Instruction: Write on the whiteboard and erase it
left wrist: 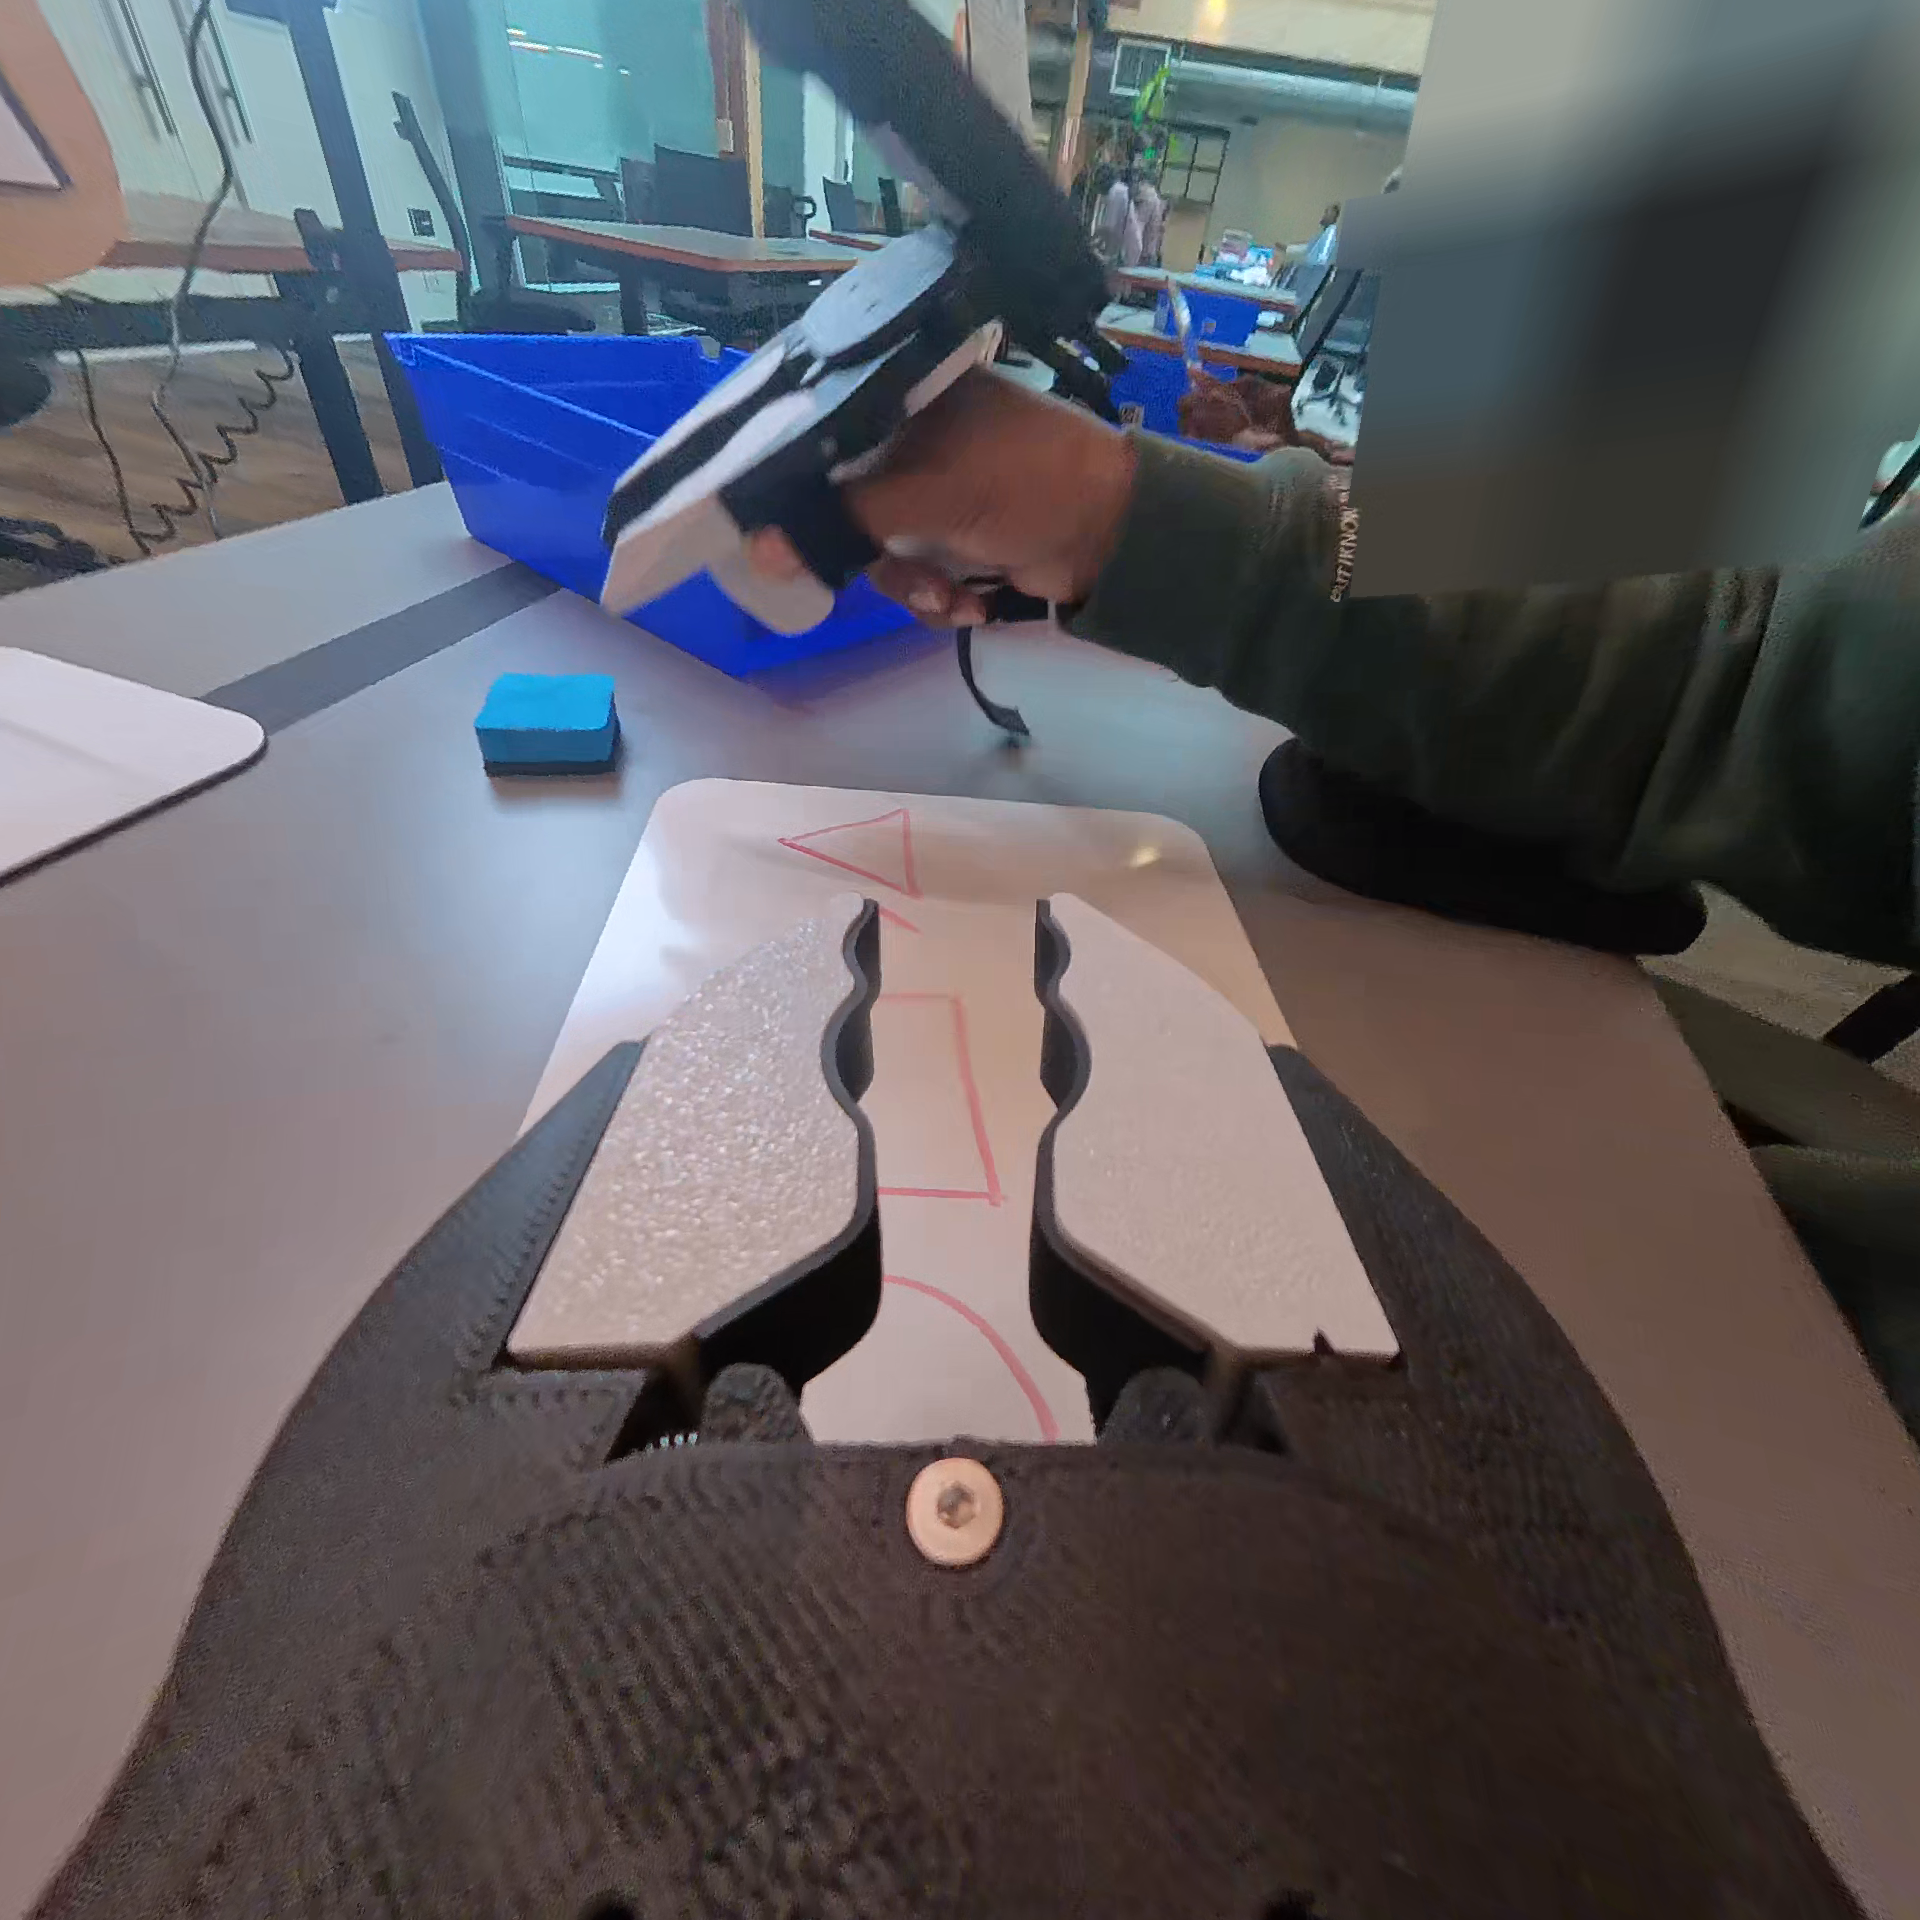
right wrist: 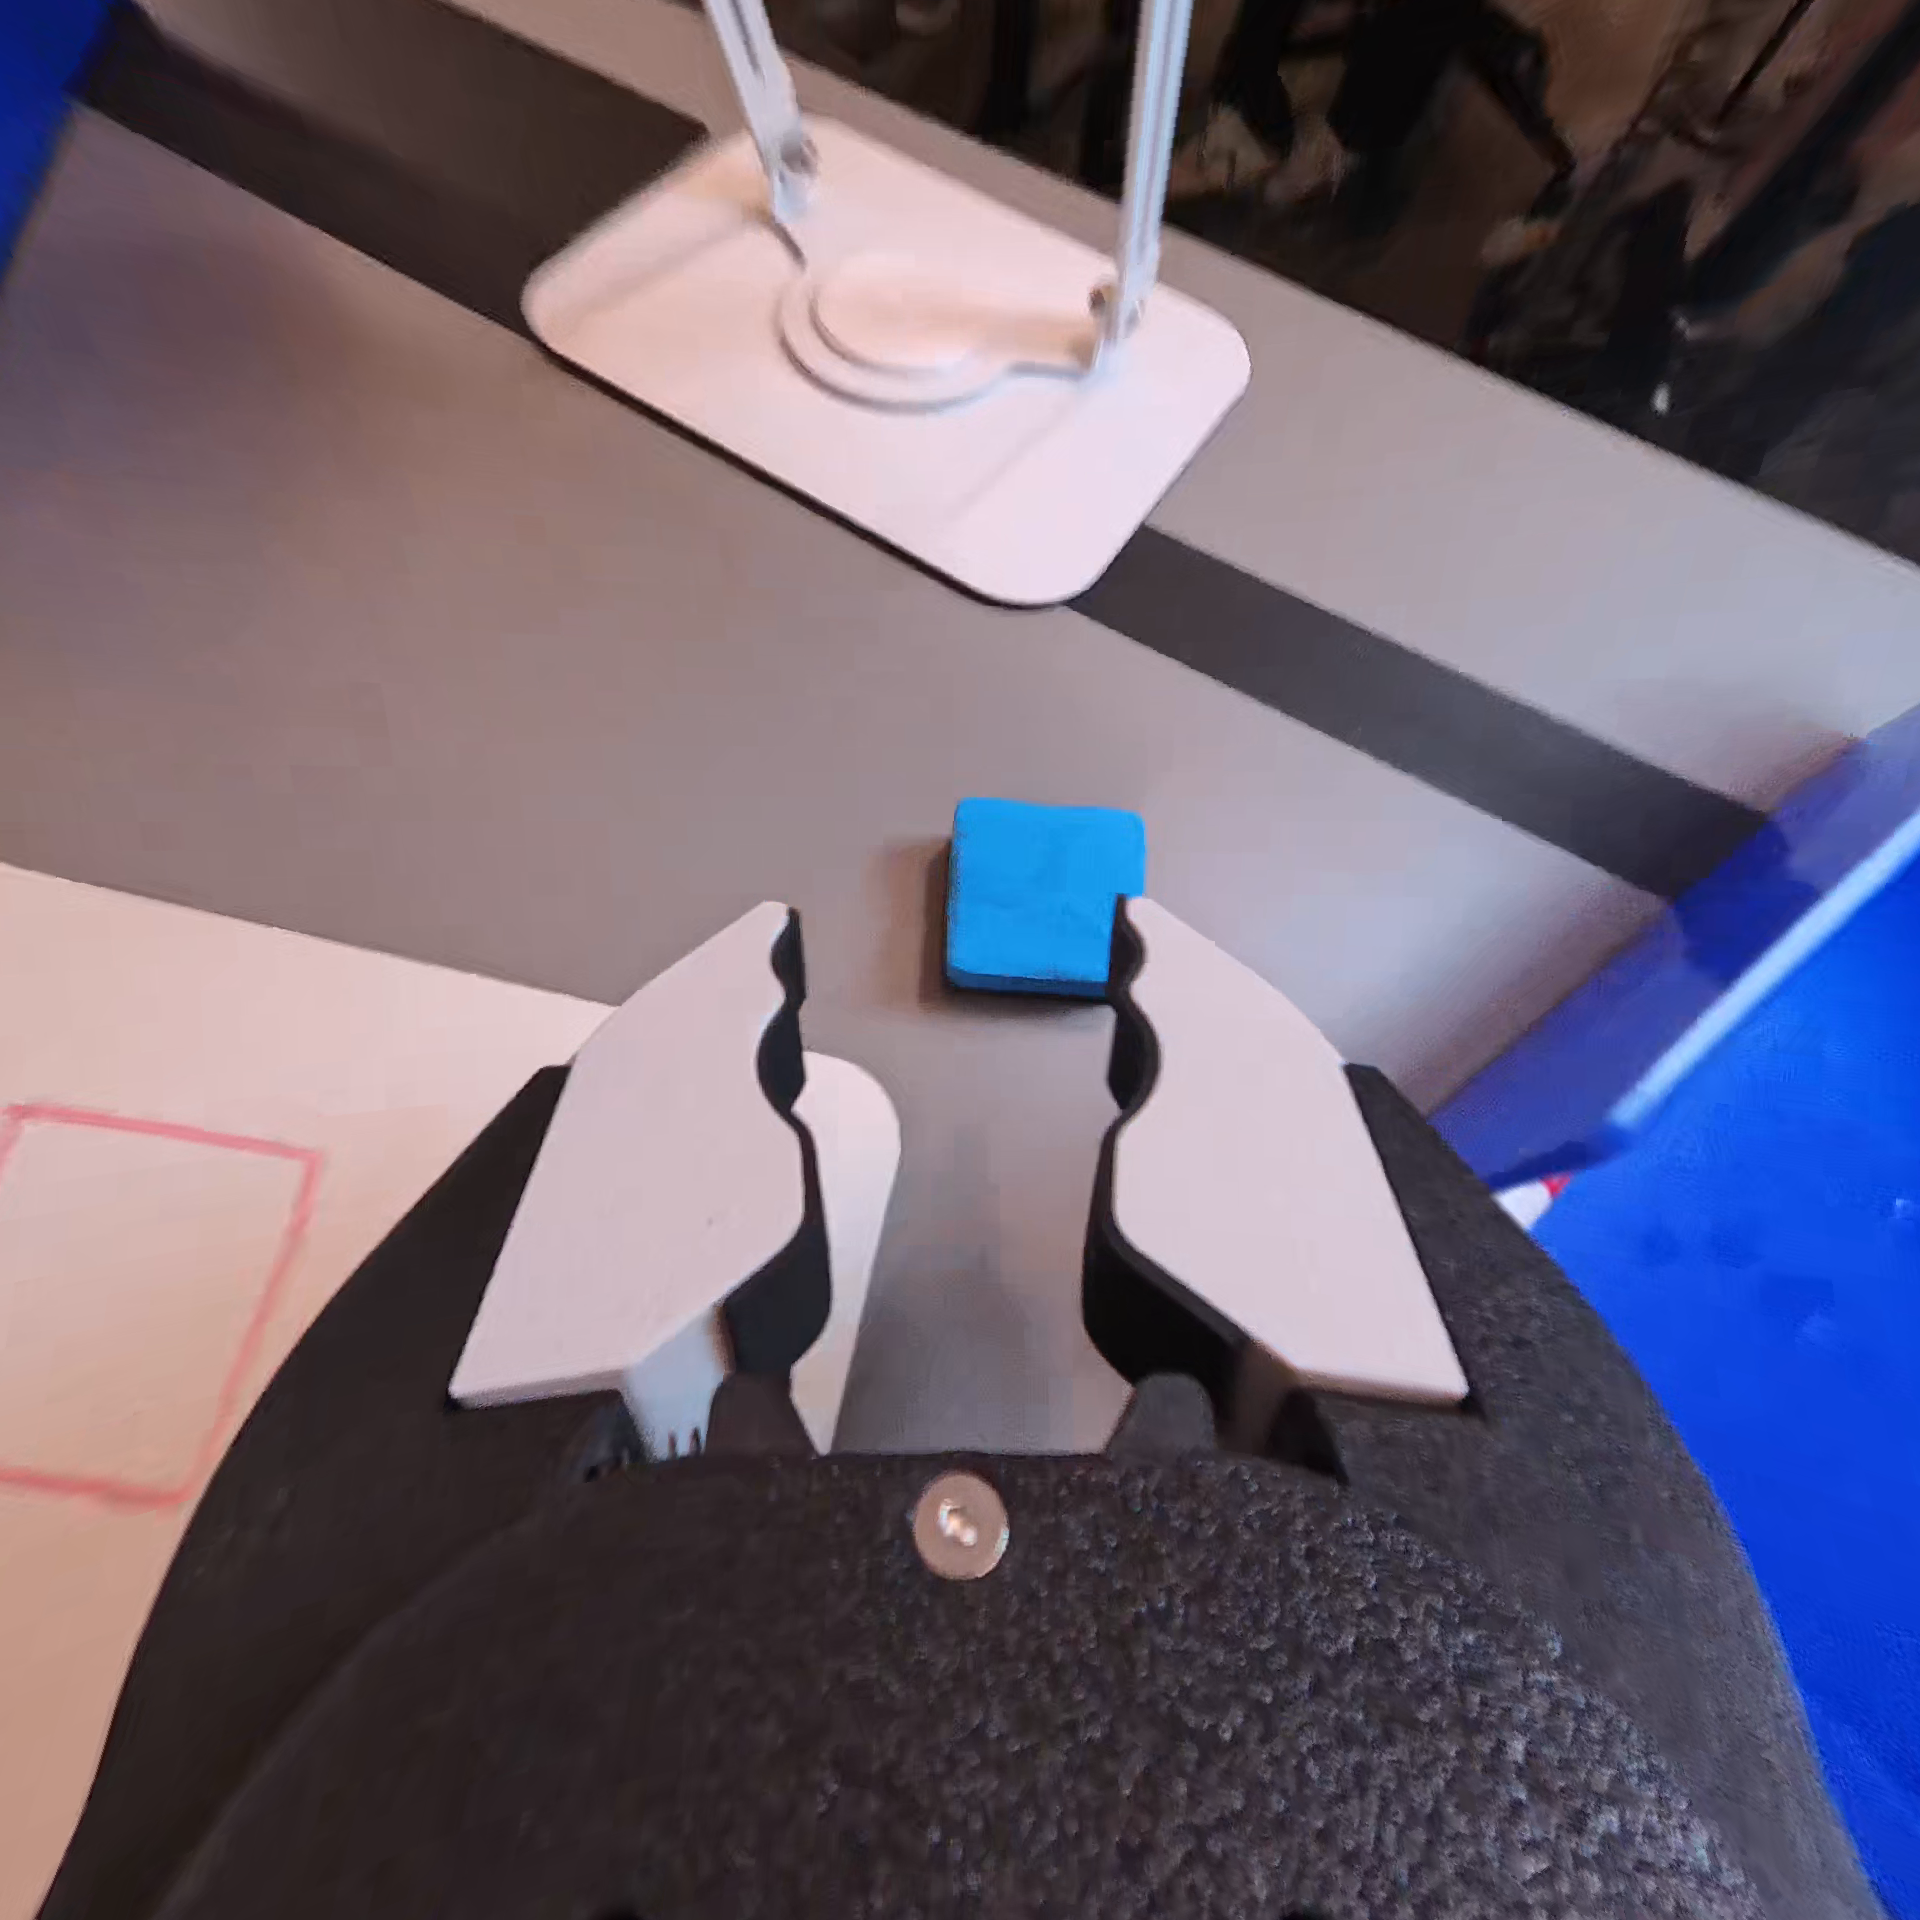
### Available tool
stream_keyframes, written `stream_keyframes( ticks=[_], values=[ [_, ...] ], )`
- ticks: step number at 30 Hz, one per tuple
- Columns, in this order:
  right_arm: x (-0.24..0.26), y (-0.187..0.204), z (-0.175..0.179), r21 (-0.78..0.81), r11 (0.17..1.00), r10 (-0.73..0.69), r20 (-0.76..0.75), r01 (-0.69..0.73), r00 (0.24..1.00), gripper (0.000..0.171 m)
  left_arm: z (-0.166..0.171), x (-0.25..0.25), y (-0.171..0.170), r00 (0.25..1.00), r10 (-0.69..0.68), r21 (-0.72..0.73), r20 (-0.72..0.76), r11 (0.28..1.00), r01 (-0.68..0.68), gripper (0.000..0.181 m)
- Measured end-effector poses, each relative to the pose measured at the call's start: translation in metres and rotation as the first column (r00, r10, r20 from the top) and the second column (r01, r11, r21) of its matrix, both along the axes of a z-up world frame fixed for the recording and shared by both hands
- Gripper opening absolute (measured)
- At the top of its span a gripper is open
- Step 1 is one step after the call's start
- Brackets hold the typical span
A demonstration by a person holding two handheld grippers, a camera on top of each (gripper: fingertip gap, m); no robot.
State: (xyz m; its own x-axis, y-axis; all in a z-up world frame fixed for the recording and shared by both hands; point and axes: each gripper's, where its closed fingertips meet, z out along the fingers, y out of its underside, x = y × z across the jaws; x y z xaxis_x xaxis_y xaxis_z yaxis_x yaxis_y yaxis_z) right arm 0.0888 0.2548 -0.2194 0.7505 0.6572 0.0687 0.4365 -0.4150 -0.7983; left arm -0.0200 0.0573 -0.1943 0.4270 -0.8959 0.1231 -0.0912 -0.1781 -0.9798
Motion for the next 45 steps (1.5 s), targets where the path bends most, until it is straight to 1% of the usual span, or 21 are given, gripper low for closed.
stream_keyframes(
  ticks=[1,3,5,7,11,15,17,19,22,24,27,29,31,33,35,36,37,40,43,45],
  values=[
    [0.000,0.007,-0.013,-0.010,1.000,-0.027,0.021,0.027,0.999,0.065,0.000,0.000,-0.002,1.000,0.002,0.027,-0.024,1.000,-0.002,0.029],
    [0.003,0.021,-0.031,-0.040,0.996,-0.073,0.014,0.074,0.997,0.080,0.004,0.002,-0.005,0.999,0.001,0.056,-0.036,0.998,0.001,0.030],
    [0.005,0.031,-0.040,-0.048,0.994,-0.097,0.004,0.097,0.995,0.081,0.006,0.002,-0.007,1.000,-0.001,0.051,-0.025,0.999,0.003,0.030],
    [0.003,0.035,-0.048,-0.069,0.992,-0.101,0.014,0.101,0.995,0.078,0.006,0.001,-0.006,1.000,0.006,0.046,-0.021,0.999,-0.005,0.031],
    [0.002,0.043,-0.057,-0.072,0.990,-0.114,0.084,0.120,0.990,0.075,-0.001,-0.002,0.000,0.999,0.007,0.024,-0.041,1.000,-0.006,0.032],
    [0.002,0.046,-0.066,-0.138,0.984,-0.100,0.074,0.109,0.992,0.055,-0.005,-0.002,0.001,0.999,0.004,-0.009,-0.039,1.000,-0.004,0.032],
    [0.002,0.044,-0.065,-0.127,0.989,-0.069,0.059,0.076,0.996,0.053,-0.007,-0.003,0.003,0.999,0.003,-0.019,-0.043,1.000,-0.004,0.031],
    [0.002,0.039,-0.054,-0.094,0.995,-0.032,0.043,0.036,0.999,0.052,-0.008,-0.003,0.003,0.999,0.002,-0.024,-0.048,1.000,-0.003,0.030],
    [-0.002,0.016,-0.023,-0.081,0.995,0.054,-0.037,-0.057,0.998,0.052,-0.009,-0.004,0.000,0.998,-0.011,-0.019,-0.060,1.000,0.010,0.026],
    [-0.007,-0.016,-0.014,-0.130,0.976,0.163,-0.075,-0.172,0.984,0.053,-0.005,-0.003,-0.009,0.995,-0.067,-0.010,-0.081,0.998,0.066,0.017],
    [-0.001,-0.067,-0.030,-0.194,0.937,0.293,-0.015,-0.290,0.956,0.053,-0.002,-0.001,-0.041,0.960,-0.242,-0.026,-0.138,0.970,0.241,0.001],
    [0.006,-0.091,-0.046,-0.199,0.931,0.321,0.049,-0.306,0.946,0.054,-0.011,-0.004,-0.051,0.946,-0.249,-0.035,-0.206,0.968,0.247,0.000],
    [0.009,-0.110,-0.059,-0.218,0.926,0.328,0.062,-0.308,0.943,0.054,-0.027,-0.006,-0.065,0.917,-0.277,-0.093,-0.286,0.961,0.261,0.000],
    [0.011,-0.119,-0.062,-0.201,0.931,0.323,0.067,-0.304,0.944,0.055,-0.041,-0.007,-0.078,0.896,-0.278,-0.114,-0.346,0.960,0.254,0.000],
    [0.015,-0.122,-0.061,-0.193,0.935,0.319,0.084,-0.299,0.944,0.065,-0.057,-0.011,-0.086,0.861,-0.265,-0.138,-0.434,0.964,0.227,0.000],
    [0.017,-0.123,-0.060,-0.208,0.930,0.325,0.084,-0.302,0.942,0.066,-0.061,-0.014,-0.092,0.841,-0.256,-0.133,-0.477,0.967,0.218,0.000],
    [0.017,-0.125,-0.060,-0.225,0.924,0.333,0.081,-0.308,0.940,0.067,-0.067,-0.017,-0.096,0.822,-0.251,-0.130,-0.511,0.968,0.215,0.001],
    [0.017,-0.127,-0.061,-0.253,0.912,0.355,0.096,-0.322,0.930,0.069,-0.082,-0.025,-0.109,0.788,-0.276,-0.206,-0.550,0.959,0.193,0.026],
    [0.018,-0.123,-0.060,-0.245,0.915,0.356,0.122,-0.320,0.926,0.071,-0.091,-0.032,-0.113,0.773,-0.276,-0.226,-0.571,0.958,0.175,0.037],
    [0.019,-0.119,-0.057,-0.245,0.917,0.349,0.112,-0.315,0.930,0.071,-0.094,-0.035,-0.117,0.763,-0.292,-0.239,-0.577,0.953,0.183,0.046]
  ],
)
